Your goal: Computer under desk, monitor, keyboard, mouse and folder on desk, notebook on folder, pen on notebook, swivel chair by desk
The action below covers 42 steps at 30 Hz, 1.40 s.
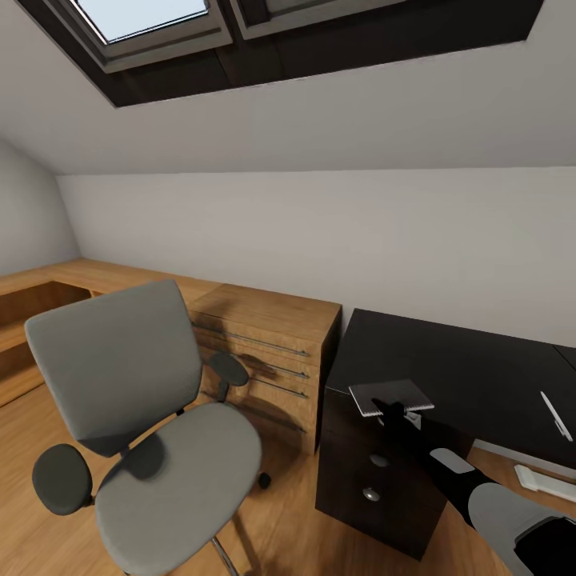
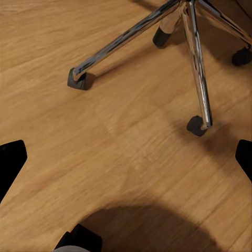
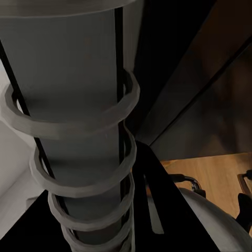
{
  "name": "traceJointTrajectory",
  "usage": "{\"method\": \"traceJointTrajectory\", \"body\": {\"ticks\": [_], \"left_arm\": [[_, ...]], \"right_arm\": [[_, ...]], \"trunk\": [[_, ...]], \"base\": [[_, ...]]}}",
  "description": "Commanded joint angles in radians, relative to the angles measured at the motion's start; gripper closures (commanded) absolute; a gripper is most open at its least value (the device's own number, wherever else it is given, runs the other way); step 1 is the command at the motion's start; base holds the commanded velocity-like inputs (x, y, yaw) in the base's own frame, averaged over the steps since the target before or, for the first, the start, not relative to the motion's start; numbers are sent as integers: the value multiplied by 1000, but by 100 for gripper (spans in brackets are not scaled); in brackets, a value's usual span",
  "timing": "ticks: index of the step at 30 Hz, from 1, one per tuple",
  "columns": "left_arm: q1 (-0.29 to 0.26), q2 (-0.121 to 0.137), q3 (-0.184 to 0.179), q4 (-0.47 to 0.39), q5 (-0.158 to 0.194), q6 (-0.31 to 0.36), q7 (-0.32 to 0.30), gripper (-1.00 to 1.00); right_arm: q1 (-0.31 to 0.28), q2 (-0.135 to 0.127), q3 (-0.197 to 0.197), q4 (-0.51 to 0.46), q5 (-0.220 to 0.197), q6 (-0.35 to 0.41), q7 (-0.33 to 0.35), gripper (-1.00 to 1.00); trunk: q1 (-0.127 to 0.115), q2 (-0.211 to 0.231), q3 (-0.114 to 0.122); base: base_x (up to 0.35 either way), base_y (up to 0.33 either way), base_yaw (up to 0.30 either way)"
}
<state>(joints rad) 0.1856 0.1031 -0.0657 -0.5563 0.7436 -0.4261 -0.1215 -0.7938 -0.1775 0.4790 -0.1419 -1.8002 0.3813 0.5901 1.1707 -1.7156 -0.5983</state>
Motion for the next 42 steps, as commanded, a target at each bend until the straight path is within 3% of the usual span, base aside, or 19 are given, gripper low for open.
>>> {"method": "traceJointTrajectory", "body": {"ticks": [1, 8, 28, 42], "left_arm": [[0, 1, -6, -1, 10, -4, -2, -100], [0, 1, -6, 0, 9, -4, -2, -100], [0, 1, -6, 1, 8, -4, -1, -100], [0, 0, -6, 1, 8, -4, -1, -100]], "right_arm": [[-1, 0, 7, 1, -13, 7, 2, 100], [-1, 0, 7, 1, -13, 7, 2, 100], [-1, -4, 8, -3, -13, 13, 3, 100], [-2, -10, 40, -11, 47, 32, 2, 100]], "trunk": [[0, 0, -1], [0, 0, -1], [-77, 140, 62], [-130, 238, 106]], "base": [[0, 0, 0], [0, 0, 0], [0, 0, 0], [0, 0, 0]]}}
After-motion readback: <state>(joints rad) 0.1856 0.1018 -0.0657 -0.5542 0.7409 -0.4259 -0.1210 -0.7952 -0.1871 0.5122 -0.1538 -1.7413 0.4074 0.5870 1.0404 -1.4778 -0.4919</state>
